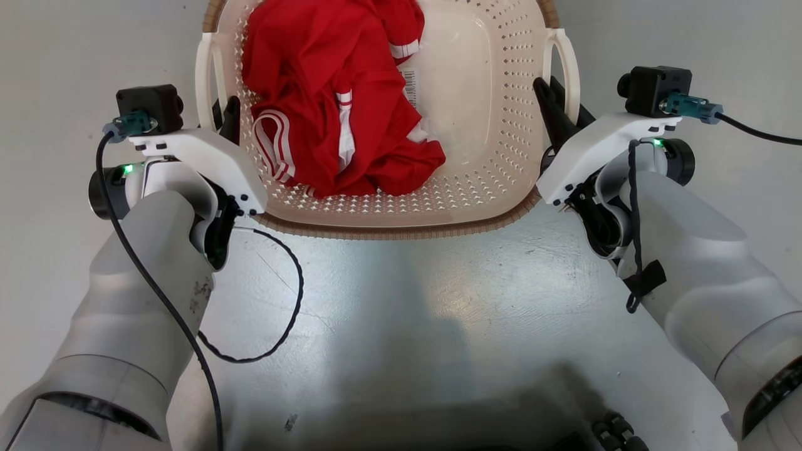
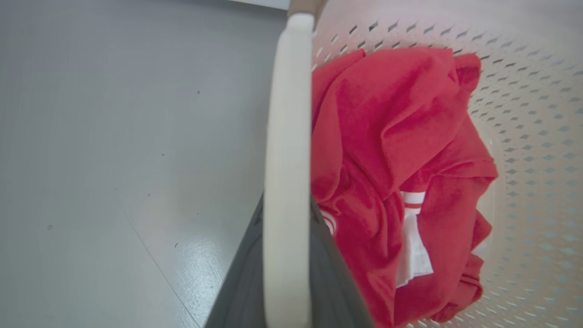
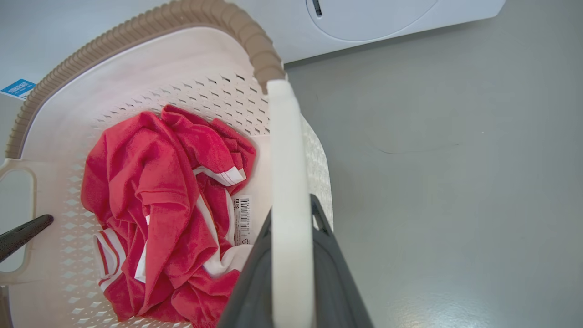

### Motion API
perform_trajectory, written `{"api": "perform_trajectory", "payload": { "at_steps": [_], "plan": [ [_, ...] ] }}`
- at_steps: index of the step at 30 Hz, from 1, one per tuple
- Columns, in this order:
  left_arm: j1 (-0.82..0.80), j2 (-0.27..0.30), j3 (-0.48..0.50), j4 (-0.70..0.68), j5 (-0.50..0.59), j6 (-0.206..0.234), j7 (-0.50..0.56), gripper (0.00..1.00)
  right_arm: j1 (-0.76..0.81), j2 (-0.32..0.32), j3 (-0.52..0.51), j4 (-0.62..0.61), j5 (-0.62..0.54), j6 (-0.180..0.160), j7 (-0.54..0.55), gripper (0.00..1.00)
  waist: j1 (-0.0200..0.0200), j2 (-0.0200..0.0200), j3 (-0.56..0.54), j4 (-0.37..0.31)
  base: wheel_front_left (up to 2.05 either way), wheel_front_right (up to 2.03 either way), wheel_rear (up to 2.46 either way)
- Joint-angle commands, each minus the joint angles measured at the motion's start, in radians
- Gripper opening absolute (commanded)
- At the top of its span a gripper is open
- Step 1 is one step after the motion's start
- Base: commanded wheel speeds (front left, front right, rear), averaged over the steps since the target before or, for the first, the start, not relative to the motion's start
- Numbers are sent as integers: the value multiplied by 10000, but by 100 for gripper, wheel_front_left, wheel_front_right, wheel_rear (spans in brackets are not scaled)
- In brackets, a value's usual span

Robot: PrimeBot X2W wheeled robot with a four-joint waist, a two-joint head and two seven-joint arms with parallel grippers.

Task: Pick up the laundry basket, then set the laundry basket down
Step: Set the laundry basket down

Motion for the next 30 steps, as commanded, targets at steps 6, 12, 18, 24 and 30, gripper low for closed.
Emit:
{"api": "perform_trajectory", "payload": {
  "at_steps": [6,12,18,24,30],
  "plan": [
    [-191,125,343,-30,271,4,-106,0,463,428,-77,-257,-259,161,-137,0,-1,0,166,15,0,0,0],
    [-233,69,465,150,430,-69,-106,0,493,560,-197,-250,-325,161,-137,0,-1,0,249,-18,0,0,0],
    [-320,-62,447,451,506,-139,-106,100,529,658,-652,-82,-505,161,-137,100,-1,0,262,-33,0,0,0],
    [-369,-24,414,618,635,-42,-106,100,646,806,-1194,88,-828,161,-137,100,-1,0,248,-109,0,0,0],
    [-340,52,447,717,699,8,-107,100,710,921,-1697,394,-1218,161,-137,100,-1,0,167,-150,0,0,0]
  ]
}}
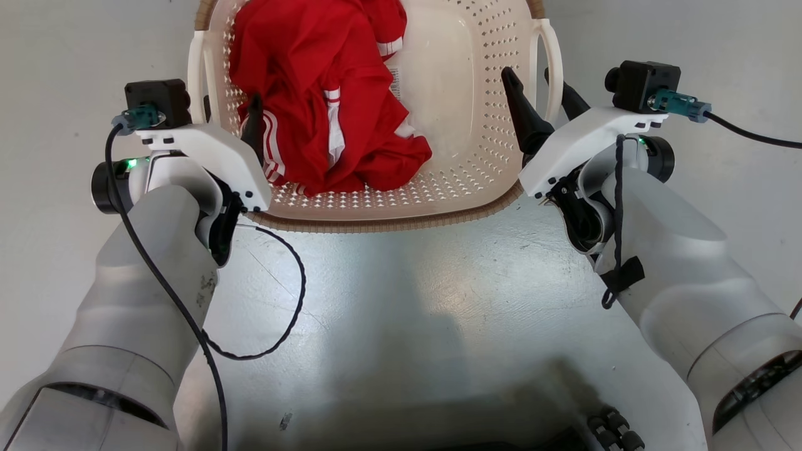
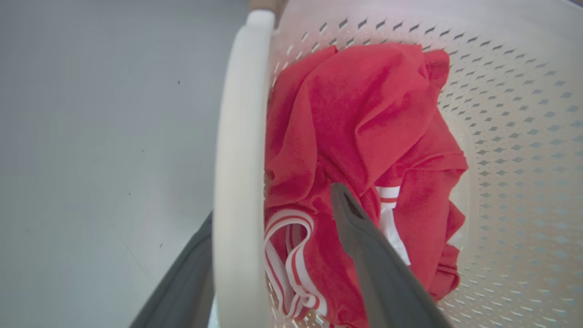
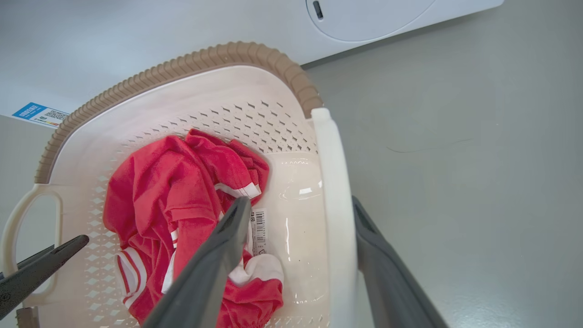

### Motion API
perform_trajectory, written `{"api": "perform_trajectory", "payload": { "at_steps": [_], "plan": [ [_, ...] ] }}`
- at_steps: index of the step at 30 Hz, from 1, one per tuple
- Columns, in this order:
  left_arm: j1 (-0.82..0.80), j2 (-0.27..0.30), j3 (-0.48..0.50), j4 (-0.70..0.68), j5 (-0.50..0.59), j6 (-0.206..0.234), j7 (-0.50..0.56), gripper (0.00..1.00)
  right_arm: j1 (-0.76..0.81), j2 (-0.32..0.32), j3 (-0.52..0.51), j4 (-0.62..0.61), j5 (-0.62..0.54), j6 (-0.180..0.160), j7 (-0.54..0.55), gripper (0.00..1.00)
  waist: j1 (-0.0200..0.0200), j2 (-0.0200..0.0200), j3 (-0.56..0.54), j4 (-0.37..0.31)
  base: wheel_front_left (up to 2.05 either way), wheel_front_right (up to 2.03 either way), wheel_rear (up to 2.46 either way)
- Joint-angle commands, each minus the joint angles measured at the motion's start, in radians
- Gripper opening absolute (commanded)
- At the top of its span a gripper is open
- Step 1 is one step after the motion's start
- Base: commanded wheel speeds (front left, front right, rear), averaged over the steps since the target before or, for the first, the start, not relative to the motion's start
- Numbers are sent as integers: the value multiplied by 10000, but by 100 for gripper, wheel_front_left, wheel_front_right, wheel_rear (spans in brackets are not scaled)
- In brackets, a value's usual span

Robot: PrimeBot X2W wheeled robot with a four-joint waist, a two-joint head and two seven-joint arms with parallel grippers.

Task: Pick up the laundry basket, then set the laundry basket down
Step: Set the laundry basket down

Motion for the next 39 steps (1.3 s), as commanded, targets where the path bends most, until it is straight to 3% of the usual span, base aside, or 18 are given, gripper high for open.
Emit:
{"api": "perform_trajectory", "payload": {
  "at_steps": [1,13,23,39],
  "plan": [
    [57,320,165,6,96,75,-61,100,675,217,-54,29,-121,69,-120,100,-1,0,-59,-11,0,0,0],
    [563,338,187,-116,271,27,-61,100,918,302,-765,825,-655,69,-120,100,-1,0,-694,8,0,0,0],
    [1240,365,543,-560,399,112,-61,100,1539,261,-1531,638,-1218,69,-120,100,-1,0,-1645,48,0,0,0],
    [3821,368,2298,-3538,1677,-13,-61,100,3466,-288,-3588,-1536,-3150,69,-120,100,-1,0,-4440,54,0,0,0]
  ]
}}
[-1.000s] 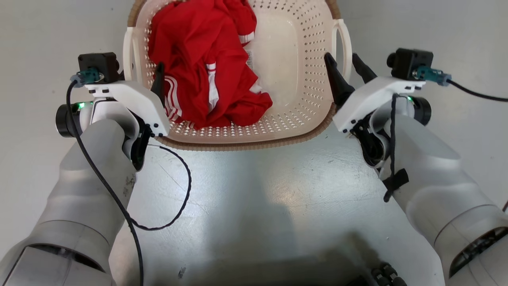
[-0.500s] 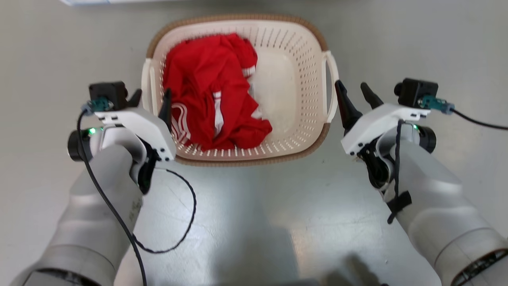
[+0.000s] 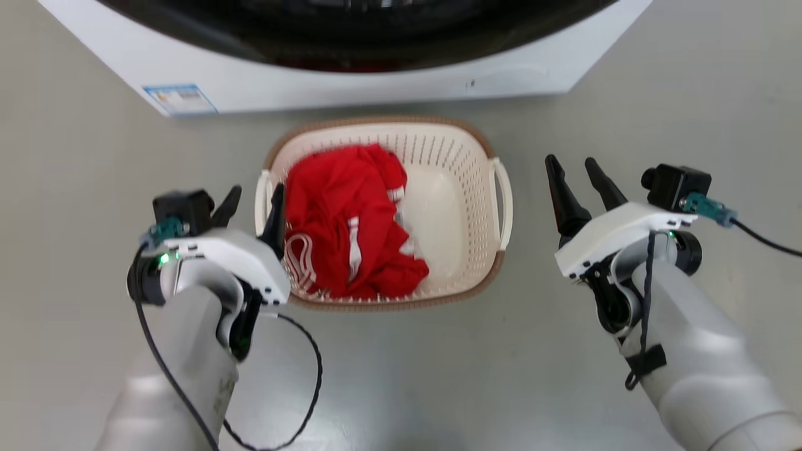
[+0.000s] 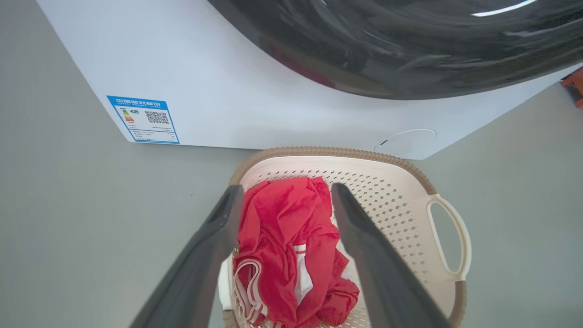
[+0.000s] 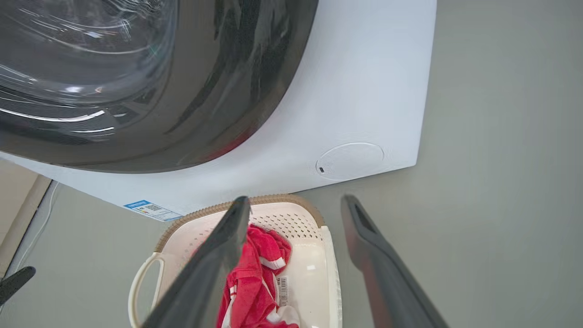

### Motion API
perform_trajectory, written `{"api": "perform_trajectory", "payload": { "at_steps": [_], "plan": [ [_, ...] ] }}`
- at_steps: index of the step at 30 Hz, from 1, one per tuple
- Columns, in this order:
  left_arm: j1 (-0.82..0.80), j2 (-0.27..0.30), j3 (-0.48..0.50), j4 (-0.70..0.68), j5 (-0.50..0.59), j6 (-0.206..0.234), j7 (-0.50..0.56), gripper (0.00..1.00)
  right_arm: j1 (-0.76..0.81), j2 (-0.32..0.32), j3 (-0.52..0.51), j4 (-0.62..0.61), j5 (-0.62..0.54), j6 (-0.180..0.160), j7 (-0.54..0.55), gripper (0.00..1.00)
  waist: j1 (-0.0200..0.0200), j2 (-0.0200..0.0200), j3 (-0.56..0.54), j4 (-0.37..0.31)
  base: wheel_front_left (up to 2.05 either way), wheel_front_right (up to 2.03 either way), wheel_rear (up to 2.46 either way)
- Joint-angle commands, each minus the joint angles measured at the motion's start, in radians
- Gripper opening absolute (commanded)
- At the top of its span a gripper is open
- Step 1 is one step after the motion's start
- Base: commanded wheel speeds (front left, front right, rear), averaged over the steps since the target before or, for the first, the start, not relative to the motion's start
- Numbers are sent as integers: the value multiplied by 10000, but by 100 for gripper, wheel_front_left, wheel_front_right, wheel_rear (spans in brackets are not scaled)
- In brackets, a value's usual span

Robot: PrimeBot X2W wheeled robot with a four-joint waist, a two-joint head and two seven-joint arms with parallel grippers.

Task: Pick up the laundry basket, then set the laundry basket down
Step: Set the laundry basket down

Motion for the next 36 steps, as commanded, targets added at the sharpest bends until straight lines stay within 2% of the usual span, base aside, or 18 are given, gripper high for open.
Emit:
{"api": "perform_trajectory", "payload": {
  "at_steps": [1,18,30,36],
  "plan": [
    [349,265,386,-342,171,-39,-61,100,531,80,-26,-321,-217,69,-112,100,-1,0,-557,10,0,0,0],
    [3182,-115,2130,-3226,1540,-325,-61,100,3236,3,-1320,-3013,-2020,69,-113,100,-1,0,-3373,43,0,0,0],
    [5011,-496,2743,-4922,1884,-499,-61,100,5151,93,-2399,-4718,-2735,69,-113,100,-1,0,-5044,228,0,0,0],
    [5797,-610,3114,-5941,1852,-571,-61,100,5737,94,-2781,-5466,-3131,69,-113,100,-1,0,-5400,202,0,0,0]
  ]
}}
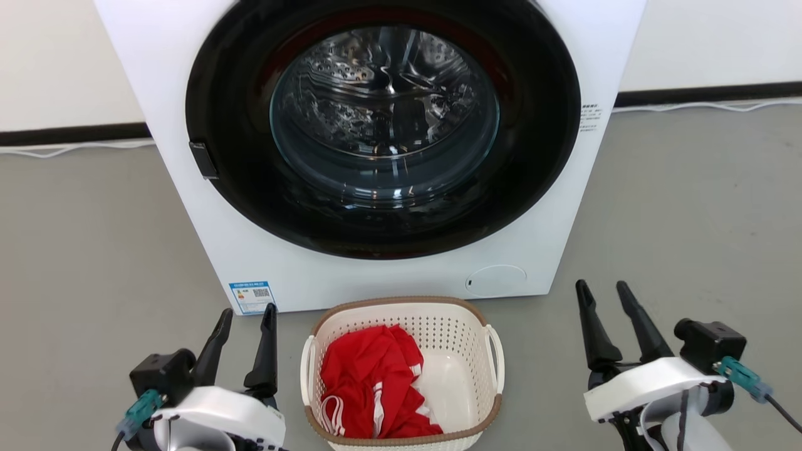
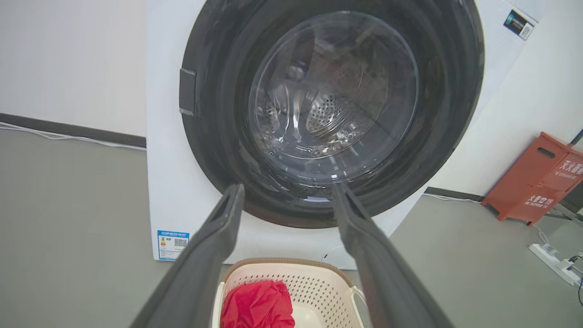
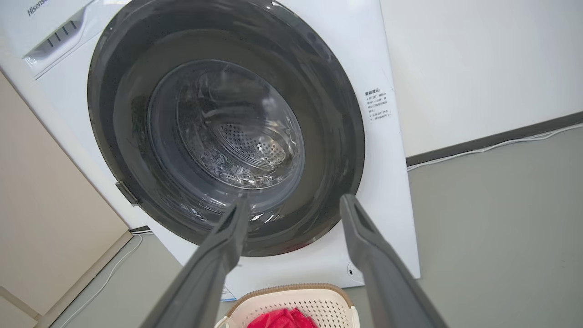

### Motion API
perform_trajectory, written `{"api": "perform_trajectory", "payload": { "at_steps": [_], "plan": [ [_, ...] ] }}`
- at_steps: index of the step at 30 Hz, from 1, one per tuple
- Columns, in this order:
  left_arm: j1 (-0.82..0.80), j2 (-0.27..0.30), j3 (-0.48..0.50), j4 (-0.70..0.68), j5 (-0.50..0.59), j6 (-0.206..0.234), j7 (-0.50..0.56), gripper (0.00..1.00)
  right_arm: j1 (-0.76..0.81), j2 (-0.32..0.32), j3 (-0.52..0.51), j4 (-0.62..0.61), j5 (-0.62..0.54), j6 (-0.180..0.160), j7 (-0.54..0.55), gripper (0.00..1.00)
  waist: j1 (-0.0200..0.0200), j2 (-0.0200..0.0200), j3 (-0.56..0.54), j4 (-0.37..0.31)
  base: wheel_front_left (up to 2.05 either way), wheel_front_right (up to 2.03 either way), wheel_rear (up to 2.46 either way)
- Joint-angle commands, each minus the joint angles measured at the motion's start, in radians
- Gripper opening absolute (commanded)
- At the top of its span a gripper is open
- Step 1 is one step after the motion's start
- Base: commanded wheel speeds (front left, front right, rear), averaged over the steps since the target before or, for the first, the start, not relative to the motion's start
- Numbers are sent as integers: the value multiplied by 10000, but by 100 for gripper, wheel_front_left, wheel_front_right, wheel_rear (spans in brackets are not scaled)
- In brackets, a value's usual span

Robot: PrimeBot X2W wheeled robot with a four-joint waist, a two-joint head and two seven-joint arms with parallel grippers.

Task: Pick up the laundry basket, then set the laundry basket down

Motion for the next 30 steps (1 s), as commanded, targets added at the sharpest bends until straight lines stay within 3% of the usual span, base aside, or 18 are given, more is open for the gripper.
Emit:
{"api": "perform_trajectory", "payload": {
  "at_steps": [1,12,30],
  "plan": [
    [-29,37,364,-554,9,-88,-61,100,3,13,68,-531,-204,69,-109,100,0,-1,-100,-6,0,0,0],
    [721,-52,692,-1593,835,-121,-61,100,881,174,-601,-1727,-1229,69,-109,100,0,-1,-215,67,0,0,0],
    [712,-109,712,-1442,889,-129,-61,100,913,309,-675,-1711,-1496,69,-109,100,0,-1,-148,43,0,0,0]
  ]
}}
